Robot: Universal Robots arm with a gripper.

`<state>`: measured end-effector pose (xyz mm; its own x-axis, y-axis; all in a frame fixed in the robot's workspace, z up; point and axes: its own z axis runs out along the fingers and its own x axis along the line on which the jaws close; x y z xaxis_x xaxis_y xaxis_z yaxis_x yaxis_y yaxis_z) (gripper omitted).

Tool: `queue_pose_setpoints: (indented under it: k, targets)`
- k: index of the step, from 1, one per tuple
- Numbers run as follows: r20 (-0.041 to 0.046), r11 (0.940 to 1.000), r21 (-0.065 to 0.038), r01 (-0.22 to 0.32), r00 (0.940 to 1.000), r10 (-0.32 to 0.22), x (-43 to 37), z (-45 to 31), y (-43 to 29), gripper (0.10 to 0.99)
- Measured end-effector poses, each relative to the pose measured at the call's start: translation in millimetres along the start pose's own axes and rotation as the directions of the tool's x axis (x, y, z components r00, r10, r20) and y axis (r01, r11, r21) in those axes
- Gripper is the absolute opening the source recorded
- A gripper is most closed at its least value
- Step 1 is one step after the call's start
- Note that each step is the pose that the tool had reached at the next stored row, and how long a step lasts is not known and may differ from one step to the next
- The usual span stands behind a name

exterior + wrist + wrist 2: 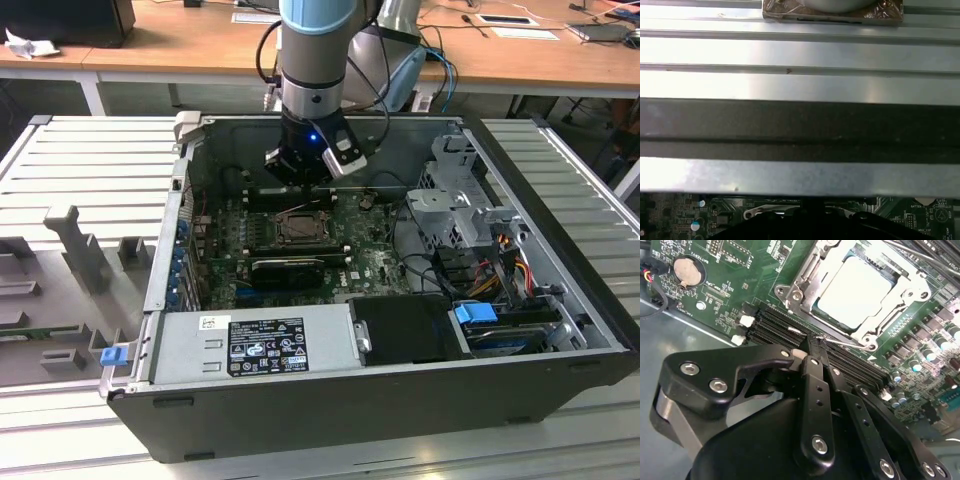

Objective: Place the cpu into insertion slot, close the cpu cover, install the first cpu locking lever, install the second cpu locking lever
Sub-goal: 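Install the first cpu locking lever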

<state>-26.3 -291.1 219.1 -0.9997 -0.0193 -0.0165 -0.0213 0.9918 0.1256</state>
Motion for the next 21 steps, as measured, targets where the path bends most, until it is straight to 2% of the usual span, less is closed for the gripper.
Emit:
queue_pose_setpoints:
  k: [4, 6, 13, 18, 21]
  targets:
    - [0.0, 1.0, 0.0, 0.0, 1.0, 0.0, -3.5, 2.2, -0.4, 0.106]
    - [0.0001, 1.0, 0.0, 0.0, 1.0, 0.0, -5.6, 6.3, -0.9, 0.106]
    - [-0.0004, 1.0, 0.0, 0.006, 1.0, -0.006, -7.0, 12.4, -1.8, 0.106]
    - [-0.0009, 0.9999, 0.009, 0.006, 1.0, -0.006, -7.6, 14.9, -2.1, 0.106]
    - [-0.0008, 0.9999, 0.01, 0.006, 1.0, -0.006, -7.6, 15.5, -2.2, 0.106]
